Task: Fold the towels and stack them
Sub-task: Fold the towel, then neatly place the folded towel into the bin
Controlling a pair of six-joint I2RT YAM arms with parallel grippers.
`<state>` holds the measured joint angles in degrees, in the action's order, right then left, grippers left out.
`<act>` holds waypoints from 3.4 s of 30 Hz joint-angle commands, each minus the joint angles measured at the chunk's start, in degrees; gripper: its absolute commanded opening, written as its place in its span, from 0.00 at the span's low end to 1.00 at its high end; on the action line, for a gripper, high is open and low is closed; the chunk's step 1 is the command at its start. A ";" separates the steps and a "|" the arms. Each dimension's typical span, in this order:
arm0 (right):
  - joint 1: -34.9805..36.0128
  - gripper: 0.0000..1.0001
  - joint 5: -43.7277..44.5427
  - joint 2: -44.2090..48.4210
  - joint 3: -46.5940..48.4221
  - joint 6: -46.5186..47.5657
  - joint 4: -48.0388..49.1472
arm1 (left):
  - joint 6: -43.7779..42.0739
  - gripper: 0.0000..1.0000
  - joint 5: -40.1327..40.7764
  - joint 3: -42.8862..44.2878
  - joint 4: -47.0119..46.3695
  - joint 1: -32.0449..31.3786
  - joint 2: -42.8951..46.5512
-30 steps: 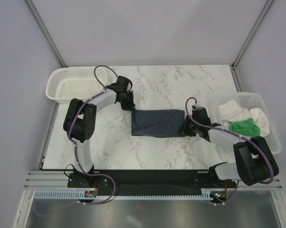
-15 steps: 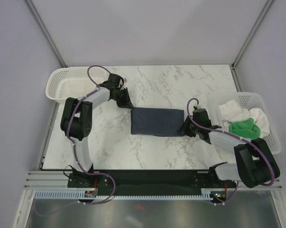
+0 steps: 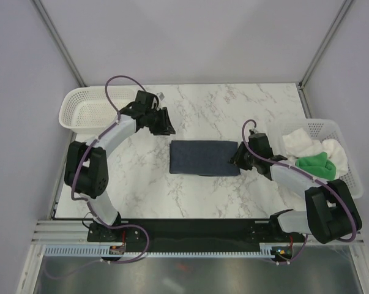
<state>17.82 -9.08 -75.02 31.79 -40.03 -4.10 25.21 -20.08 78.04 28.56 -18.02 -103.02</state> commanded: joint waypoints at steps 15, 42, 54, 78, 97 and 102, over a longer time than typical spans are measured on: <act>-0.07 0.26 3.63 -0.39 -0.41 3.12 -1.70 | 10.47 0.33 8.38 -28.29 -11.94 -8.87 7.83; 0.11 0.14 -11.93 -7.68 -4.98 4.52 6.47 | 13.37 0.46 9.09 -28.73 -10.54 -8.97 10.91; 0.46 0.22 -18.68 -2.75 2.65 6.46 3.48 | 4.06 0.62 2.68 -19.96 -12.21 -4.13 7.32; 12.15 0.23 -22.47 -21.48 -0.85 0.22 24.84 | 5.02 0.51 -2.51 -24.16 -19.15 -3.51 -2.71; 12.15 0.24 -21.07 -10.76 2.57 0.83 17.46 | 11.17 0.61 9.77 -30.23 -15.30 -4.04 5.64; 12.15 0.25 -20.54 -6.73 2.93 1.01 15.01 | 11.61 0.60 9.36 -29.88 -15.81 -5.53 4.95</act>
<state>29.89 -30.61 -84.95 32.88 -40.21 12.71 35.97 -15.66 49.71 7.75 -22.98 -96.40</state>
